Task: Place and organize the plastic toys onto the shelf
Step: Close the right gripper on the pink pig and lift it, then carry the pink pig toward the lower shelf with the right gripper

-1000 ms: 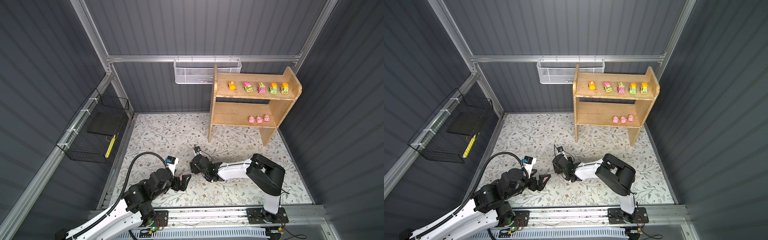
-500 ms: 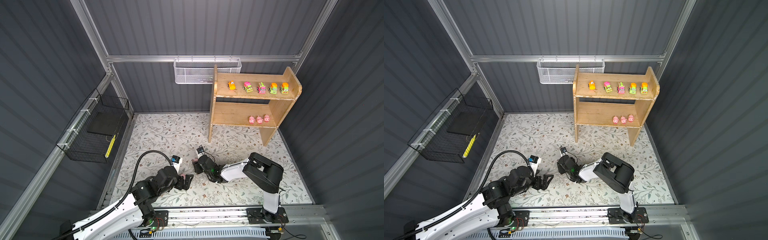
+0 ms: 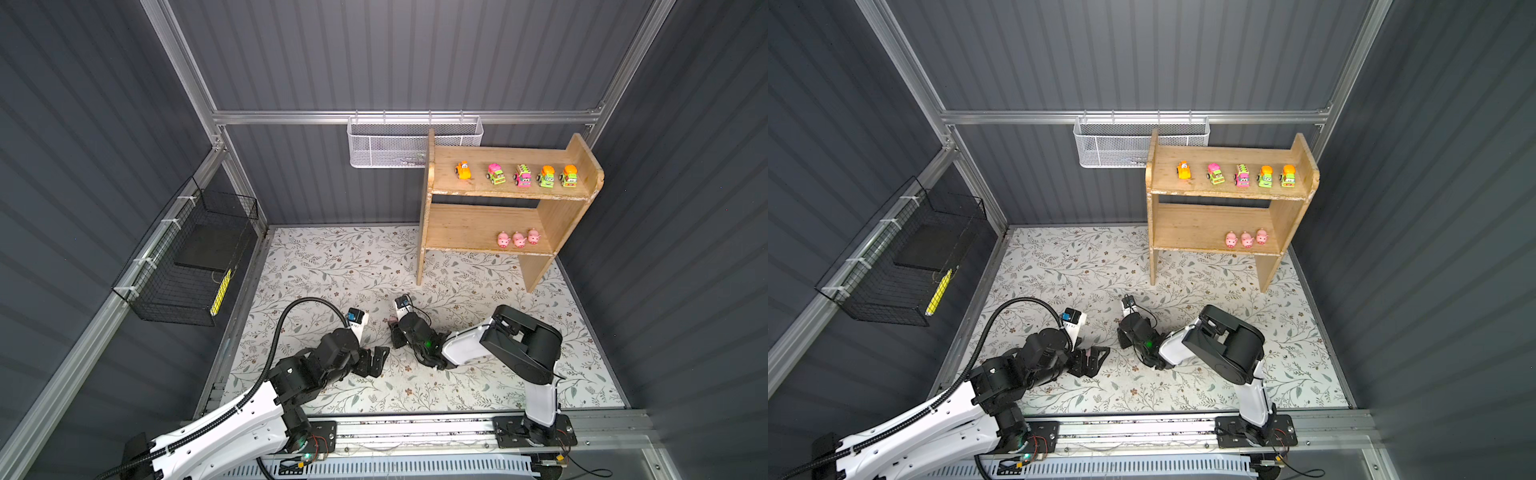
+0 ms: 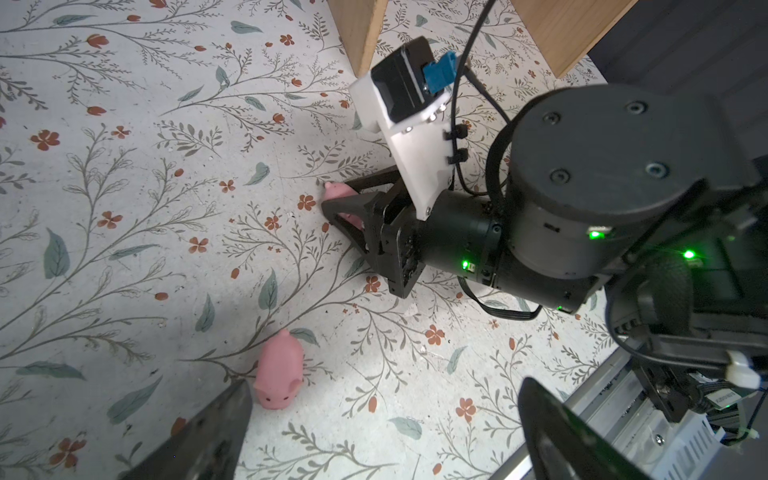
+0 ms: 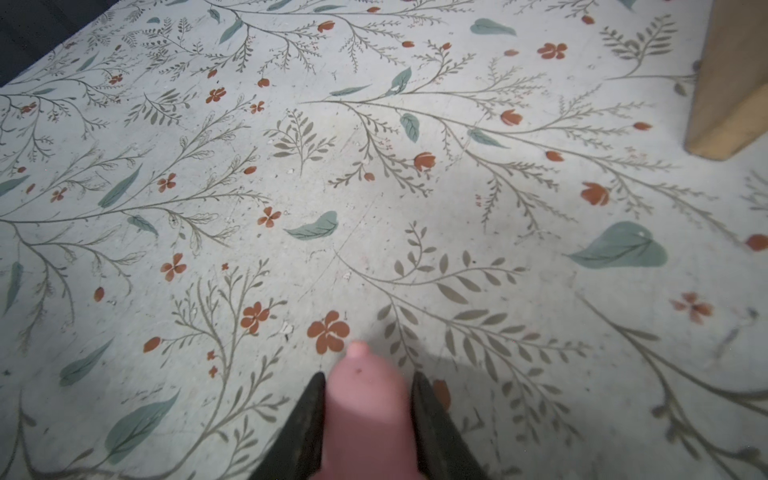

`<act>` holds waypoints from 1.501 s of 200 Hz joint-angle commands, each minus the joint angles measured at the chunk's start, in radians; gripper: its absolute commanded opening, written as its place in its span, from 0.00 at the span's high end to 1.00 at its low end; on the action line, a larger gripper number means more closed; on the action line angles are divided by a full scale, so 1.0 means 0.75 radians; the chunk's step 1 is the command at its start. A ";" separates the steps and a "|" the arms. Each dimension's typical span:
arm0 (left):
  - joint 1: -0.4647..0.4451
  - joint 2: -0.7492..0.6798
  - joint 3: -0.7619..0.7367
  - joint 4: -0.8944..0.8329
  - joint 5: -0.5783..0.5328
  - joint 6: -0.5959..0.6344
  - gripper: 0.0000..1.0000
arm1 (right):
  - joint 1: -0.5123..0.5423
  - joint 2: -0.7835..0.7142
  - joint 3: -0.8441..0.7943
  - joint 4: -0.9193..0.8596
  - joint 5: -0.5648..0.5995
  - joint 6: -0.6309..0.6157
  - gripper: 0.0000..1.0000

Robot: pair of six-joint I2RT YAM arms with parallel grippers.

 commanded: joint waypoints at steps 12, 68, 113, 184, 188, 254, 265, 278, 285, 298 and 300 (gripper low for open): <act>0.003 0.010 0.063 0.007 -0.010 0.032 0.00 | 0.003 -0.055 -0.056 -0.139 0.020 0.015 0.70; 0.003 0.016 0.087 0.004 -0.003 0.052 0.00 | 0.001 -0.263 -0.036 -0.370 0.044 0.034 0.72; 0.002 0.040 0.099 0.021 0.020 0.078 0.00 | -0.028 -0.434 -0.027 -0.570 0.055 0.038 0.73; 0.002 0.112 0.162 0.062 0.074 0.130 0.00 | -0.163 -0.803 -0.023 -0.855 0.071 0.009 0.73; 0.003 0.113 0.165 0.063 0.075 0.131 0.00 | -0.175 -0.823 -0.019 -0.870 0.070 0.006 0.73; 0.003 0.194 0.236 0.127 0.127 0.159 0.00 | -0.420 -1.031 0.130 -1.095 0.043 -0.094 0.73; 0.002 0.220 0.251 0.144 0.143 0.164 0.00 | -0.469 -1.040 0.167 -1.123 0.025 -0.109 0.73; 0.003 0.250 0.277 0.162 0.160 0.176 0.00 | -0.531 -1.047 0.210 -1.143 0.006 -0.126 0.73; 0.003 0.267 0.293 0.173 0.166 0.185 0.00 | -0.557 -1.043 0.232 -1.149 0.003 -0.141 0.73; 0.003 0.306 0.329 0.187 0.171 0.196 0.00 | -0.611 -1.026 0.275 -1.159 -0.008 -0.167 0.73; 0.003 0.310 0.335 0.190 0.172 0.197 0.00 | -0.621 -1.022 0.282 -1.162 -0.012 -0.169 0.73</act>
